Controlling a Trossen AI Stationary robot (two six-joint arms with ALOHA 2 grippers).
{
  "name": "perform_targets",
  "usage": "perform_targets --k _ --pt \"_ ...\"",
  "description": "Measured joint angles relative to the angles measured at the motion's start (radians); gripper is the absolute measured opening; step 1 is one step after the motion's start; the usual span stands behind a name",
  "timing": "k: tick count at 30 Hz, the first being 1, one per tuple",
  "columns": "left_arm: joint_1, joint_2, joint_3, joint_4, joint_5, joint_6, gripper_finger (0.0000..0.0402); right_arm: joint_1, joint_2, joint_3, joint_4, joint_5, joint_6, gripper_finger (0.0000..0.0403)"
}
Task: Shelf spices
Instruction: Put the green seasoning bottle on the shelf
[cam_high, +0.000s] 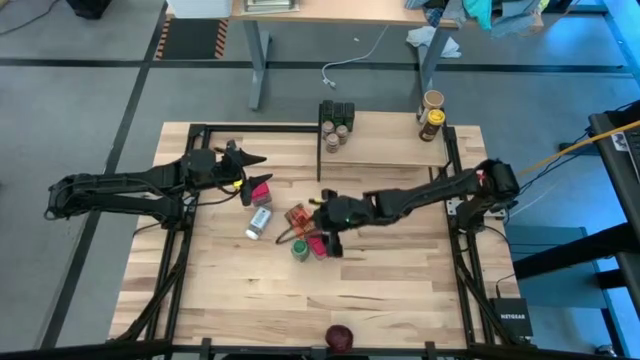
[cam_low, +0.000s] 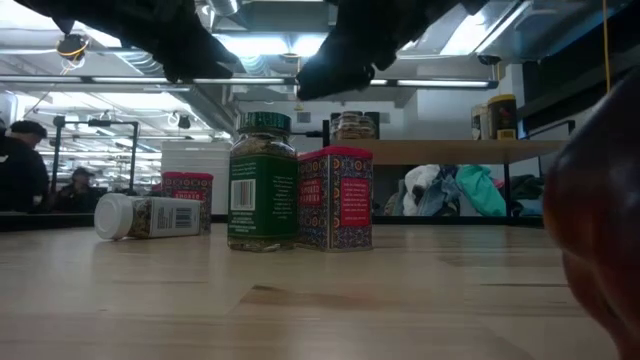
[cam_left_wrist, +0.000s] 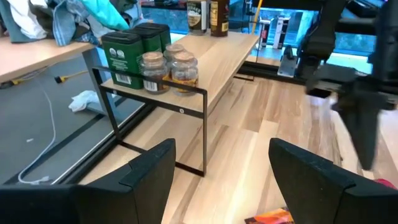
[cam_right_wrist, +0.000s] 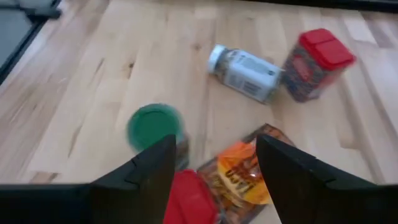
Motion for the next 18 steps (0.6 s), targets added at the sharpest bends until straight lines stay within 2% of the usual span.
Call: perform_targets --k 8,13,18 --pt "0.001 0.0 0.0 0.001 0.0 0.0 0.0251 0.074 0.075 0.0 0.077 0.093 -0.066 0.0244" --pt "0.001 0.0 0.0 -0.016 0.001 -0.017 0.0251 0.084 0.118 0.005 0.17 0.036 -0.062 0.0288" --pt "0.003 0.0 0.0 -0.028 0.001 -0.019 0.0251 0.083 0.159 0.036 0.164 -0.004 -0.058 0.0321"
